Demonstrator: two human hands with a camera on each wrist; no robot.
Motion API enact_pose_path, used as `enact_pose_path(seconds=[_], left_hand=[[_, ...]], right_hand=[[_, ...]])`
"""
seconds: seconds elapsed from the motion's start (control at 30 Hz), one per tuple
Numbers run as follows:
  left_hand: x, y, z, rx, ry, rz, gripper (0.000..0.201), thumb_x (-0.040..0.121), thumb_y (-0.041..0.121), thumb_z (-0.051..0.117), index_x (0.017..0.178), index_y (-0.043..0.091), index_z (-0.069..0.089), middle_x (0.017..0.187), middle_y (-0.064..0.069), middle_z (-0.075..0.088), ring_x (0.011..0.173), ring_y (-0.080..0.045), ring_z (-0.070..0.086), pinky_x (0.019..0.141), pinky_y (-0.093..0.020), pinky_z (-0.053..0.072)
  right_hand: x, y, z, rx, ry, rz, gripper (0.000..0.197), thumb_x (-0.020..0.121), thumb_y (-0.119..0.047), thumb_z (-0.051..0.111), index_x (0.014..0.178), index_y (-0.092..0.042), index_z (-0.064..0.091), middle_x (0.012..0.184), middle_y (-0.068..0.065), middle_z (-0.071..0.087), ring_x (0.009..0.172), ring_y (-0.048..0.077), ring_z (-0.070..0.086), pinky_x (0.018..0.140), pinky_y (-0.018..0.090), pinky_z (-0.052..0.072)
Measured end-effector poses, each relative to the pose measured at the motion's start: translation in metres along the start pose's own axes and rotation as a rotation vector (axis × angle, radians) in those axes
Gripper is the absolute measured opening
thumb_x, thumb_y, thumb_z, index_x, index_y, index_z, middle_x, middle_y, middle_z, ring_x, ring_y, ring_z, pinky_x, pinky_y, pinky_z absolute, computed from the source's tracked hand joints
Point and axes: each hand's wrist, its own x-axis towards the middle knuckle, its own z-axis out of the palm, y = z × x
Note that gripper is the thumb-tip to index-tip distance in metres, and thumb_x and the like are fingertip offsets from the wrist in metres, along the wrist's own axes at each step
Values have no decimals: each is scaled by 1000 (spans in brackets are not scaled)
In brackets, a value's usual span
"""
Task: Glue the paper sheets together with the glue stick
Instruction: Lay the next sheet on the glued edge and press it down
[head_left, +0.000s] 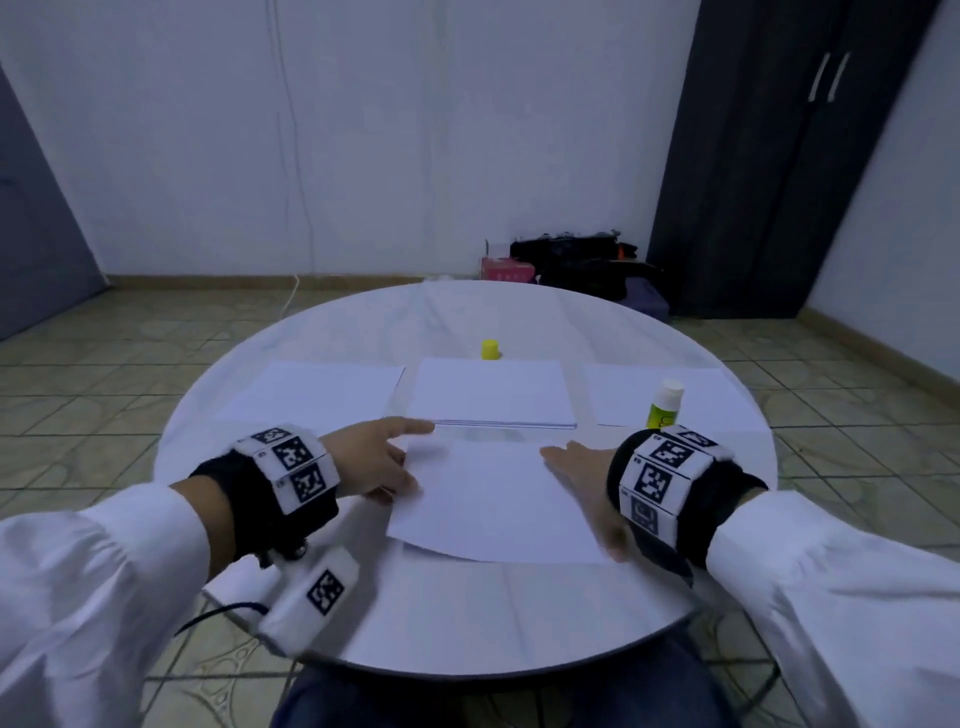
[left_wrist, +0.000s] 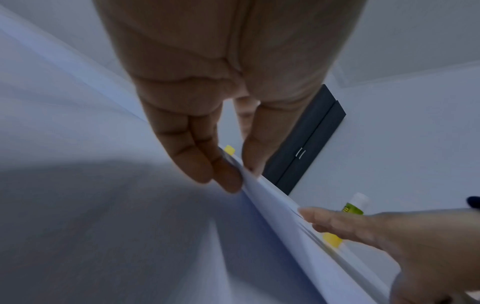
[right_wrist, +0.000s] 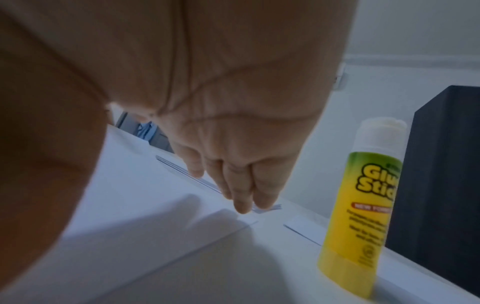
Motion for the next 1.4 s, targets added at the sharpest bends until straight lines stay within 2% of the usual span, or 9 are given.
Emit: enact_pose_path(seconds=[0.03, 0.1, 0.23, 0.4, 0.73, 0.83, 1.0, 1.2, 1.4], left_hand=[[-2, -5, 0, 24, -7, 5, 56, 82, -10, 65, 129, 18, 57, 116, -16, 61, 103, -32, 62, 91, -43, 53], [-5, -13, -3, 71, 1, 24, 37, 83, -11, 63, 105, 18, 69, 115, -10, 66, 98, -26, 65, 82, -31, 57], [-6, -15, -21, 31, 106, 86, 34, 82, -4, 66, 93, 28, 73, 98, 3, 70, 80, -15, 67, 76, -19, 56], [11, -6, -50, -66, 195, 132, 40, 81, -4, 67, 82, 36, 74, 97, 8, 71, 80, -17, 68, 78, -22, 55], [104, 34, -62, 266, 144, 15, 41, 87, 15, 67, 127, 25, 60, 128, 2, 58, 97, -13, 63, 81, -16, 42], [118, 38, -51, 571, 42, -55, 76, 81, 39, 73, 146, 22, 38, 148, 1, 40, 134, -18, 40, 104, -25, 32], [134, 33, -36, 766, -1, -103, 120, 62, 52, 83, 152, 19, 10, 143, -2, 45, 127, -23, 48, 103, -36, 42], [135, 34, -35, 814, 55, -78, 106, 63, 54, 80, 145, 16, 24, 132, -3, 53, 111, -23, 58, 95, -38, 49], [122, 43, -21, 907, 133, -29, 95, 69, 55, 76, 142, 15, 29, 137, -9, 44, 124, -28, 47, 99, -39, 44]], right_hand=[[-8, -3, -4, -40, 6, 39, 114, 51, -74, 73, 140, -22, 26, 152, 12, 19, 134, 28, 30, 102, 43, 34], [-8, 6, -13, -3, -24, 116, 66, 69, -27, 81, 116, -15, 38, 139, 13, 29, 114, 26, 42, 80, 36, 44], [-15, 11, -30, 121, 40, 110, 64, 80, -39, 71, 135, -23, 44, 145, 4, 35, 129, 23, 41, 99, 31, 40], [13, 12, -43, 634, 160, 187, 36, 85, -40, 64, 103, -9, 60, 92, 2, 61, 82, 18, 57, 69, 25, 41], [80, 2, -83, 608, 231, 356, 51, 88, -31, 62, 129, -4, 49, 127, 11, 56, 117, 25, 54, 81, 27, 41], [86, 5, -86, 376, 118, 380, 57, 75, -42, 70, 120, -12, 55, 113, 5, 60, 108, 24, 59, 87, 30, 46], [93, 20, -81, 238, 77, 342, 88, 53, -45, 82, 129, -19, 46, 117, -1, 61, 92, 24, 57, 67, 29, 45], [98, 18, -75, 189, 187, 298, 37, 61, -31, 78, 89, -19, 56, 68, -12, 52, 59, 9, 54, 47, 22, 35], [80, 0, -63, 173, 195, 330, 37, 74, -30, 69, 99, -14, 47, 103, 4, 47, 81, 21, 47, 66, 31, 38]])
